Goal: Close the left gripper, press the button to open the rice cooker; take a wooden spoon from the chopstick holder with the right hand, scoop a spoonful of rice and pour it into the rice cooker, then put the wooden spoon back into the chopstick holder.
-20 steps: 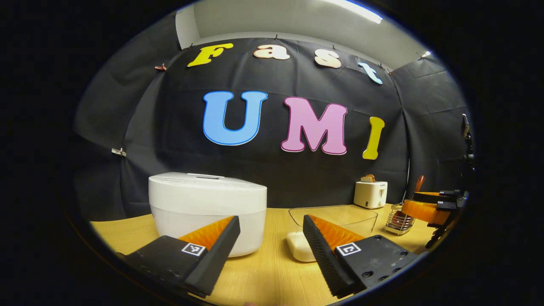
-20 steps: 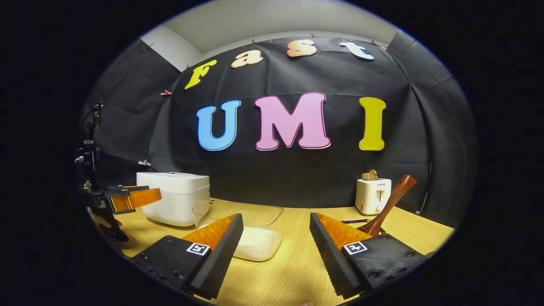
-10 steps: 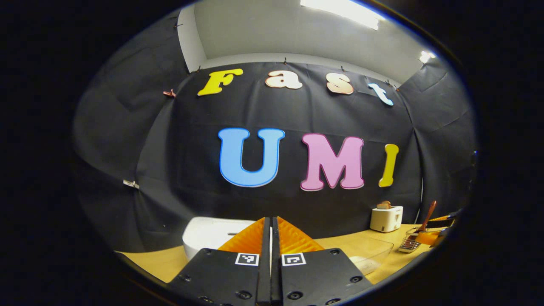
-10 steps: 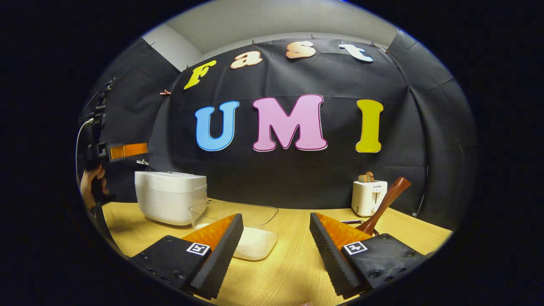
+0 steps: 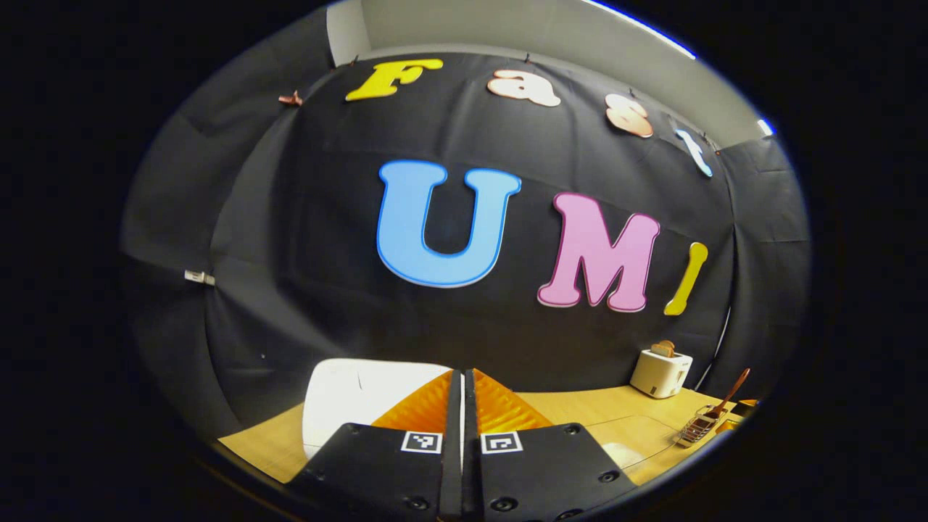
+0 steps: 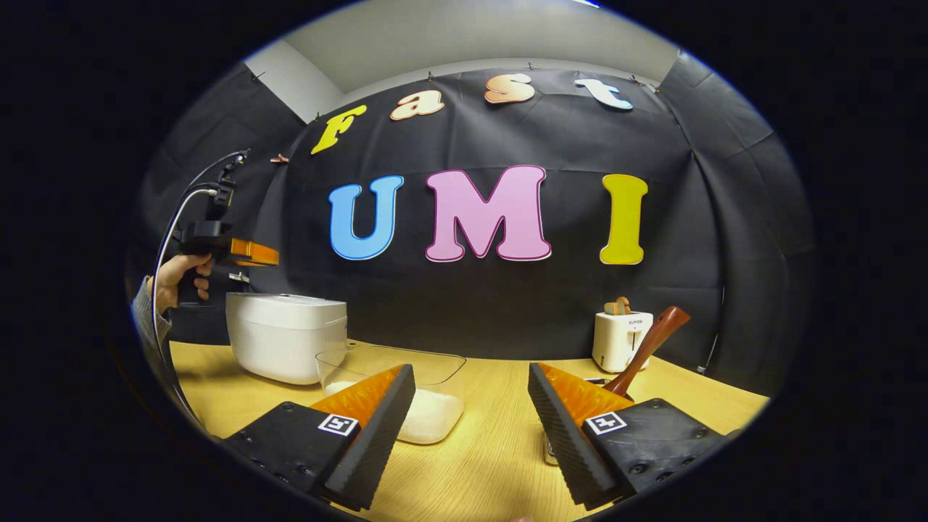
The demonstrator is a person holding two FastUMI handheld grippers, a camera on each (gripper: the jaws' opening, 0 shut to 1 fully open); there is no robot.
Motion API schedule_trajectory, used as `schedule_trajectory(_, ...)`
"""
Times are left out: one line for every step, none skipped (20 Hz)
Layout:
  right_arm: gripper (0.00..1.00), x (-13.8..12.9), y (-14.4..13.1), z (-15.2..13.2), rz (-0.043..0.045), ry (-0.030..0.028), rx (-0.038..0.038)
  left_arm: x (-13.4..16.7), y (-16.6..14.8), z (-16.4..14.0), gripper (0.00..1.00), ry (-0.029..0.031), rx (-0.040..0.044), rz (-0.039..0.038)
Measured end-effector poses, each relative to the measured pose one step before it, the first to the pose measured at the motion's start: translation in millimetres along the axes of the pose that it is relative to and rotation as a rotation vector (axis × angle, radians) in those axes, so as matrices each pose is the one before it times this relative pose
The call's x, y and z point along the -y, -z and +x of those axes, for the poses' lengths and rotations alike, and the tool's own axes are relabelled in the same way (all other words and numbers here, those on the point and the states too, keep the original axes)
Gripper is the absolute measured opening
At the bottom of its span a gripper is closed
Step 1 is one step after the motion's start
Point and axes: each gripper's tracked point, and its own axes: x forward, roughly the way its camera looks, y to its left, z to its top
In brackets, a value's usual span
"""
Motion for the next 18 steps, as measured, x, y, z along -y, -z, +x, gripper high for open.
schedule_trajectory(0.98, 0.28, 1.05, 0.25, 0.00395, -0.00065, -0.00118, -0.78, 10.27, 4.33, 0.02, 0.00168, -0.04638, -0.01314)
schedule_trajectory(0.98, -0.04, 0.86, 0.83, 0.00236, 0.00178, -0.00165, -1.47, 7.46, 3.40, 0.05, -0.00194, -0.03616, -0.01224)
schedule_trajectory(0.98, 0.58, 0.66, 0.12, 0.00084, 0.00149, 0.00007, -2.22, 4.86, 3.34, 0.05, -0.01088, -0.02966, -0.00899)
schedule_trajectory(0.98, -0.59, 0.98, 0.64, 0.00004, 0.00025, -0.00093, -2.65, 2.63, 1.79, 0.06, -0.01226, -0.01842, -0.00454)
schedule_trajectory(0.98, -1.51, 1.68, 1.20, -0.00088, -0.00171, -0.00321, -2.54, 1.66, 2.21, 0.05, -0.01239, -0.01673, -0.00116)
schedule_trajectory(0.98, -1.15, 1.29, 0.54, -0.00115, -0.00268, -0.00351, -2.20, 4.93, 1.85, 0.05, -0.01144, -0.01822, 0.00094)
schedule_trajectory(0.98, -1.44, 1.15, 0.03, -0.00120, -0.00353, -0.00292, -2.68, 4.03, 2.72, 0.05, -0.01109, -0.02352, 0.00492)
schedule_trajectory(0.98, -1.10, 0.62, 0.18, -0.00196, -0.00203, -0.00272, -1.04, 6.80, 2.81, 0.05, -0.00516, -0.03012, 0.00941)
schedule_trajectory(0.98, -0.64, 0.74, 0.31, -0.00171, 0.00076, -0.00158, 0.14, 7.37, 3.19, 0.05, -0.00027, -0.03677, 0.00961)
schedule_trajectory(0.98, -0.32, 0.10, 0.68, -0.00126, 0.00110, 0.00037, -0.11, 3.95, -0.01, 0.05, -0.00092, -0.02113, 0.01300)
schedule_trajectory(0.98, -0.87, 0.46, 0.19, -0.00065, -0.00188, -0.00037, 0.56, -4.22, 0.93, 0.06, 0.00026, 0.00018, 0.02022)
schedule_trajectory(0.98, -1.68, -0.23, 0.29, -0.00087, -0.00262, -0.00177, -0.32, 4.13, -1.43, 0.06, -0.00294, -0.02478, 0.01605)
schedule_trajectory(0.98, -1.53, 0.48, -0.44, -0.00180, -0.00206, -0.00027, -0.11, -1.91, -0.24, 0.06, -0.00374, -0.00548, 0.00791)
schedule_trajectory(0.98, -0.89, -0.80, -0.14, -0.00346, -0.00070, 0.00073, 0.09, 4.21, 1.07, 0.07, -0.00572, -0.02526, 0.00070)
schedule_trajectory(0.98, -0.49, -0.26, 0.14, -0.00280, 0.00033, 0.00129, -0.03, 0.27, -0.36, 0.06, -0.00565, -0.02190, -0.00272)
schedule_trajectory(0.98, -0.31, -0.20, 0.41, -0.00063, 0.00022, 0.00146, 0.53, 0.39, 1.11, 0.07, -0.00594, -0.00681, -0.00276)
schedule_trajectory(0.98, -0.53, -0.21, -0.39, 0.00223, -0.00063, 0.00169, 1.08, -0.04, -0.47, 0.07, -0.00364, -0.01598, 0.01115)
schedule_trajectory(0.98, -0.45, -0.15, 0.00, 0.00364, -0.00140, 0.00233, 0.51, -0.55, 0.78, 0.06, -0.00105, -0.00461, 0.01787)
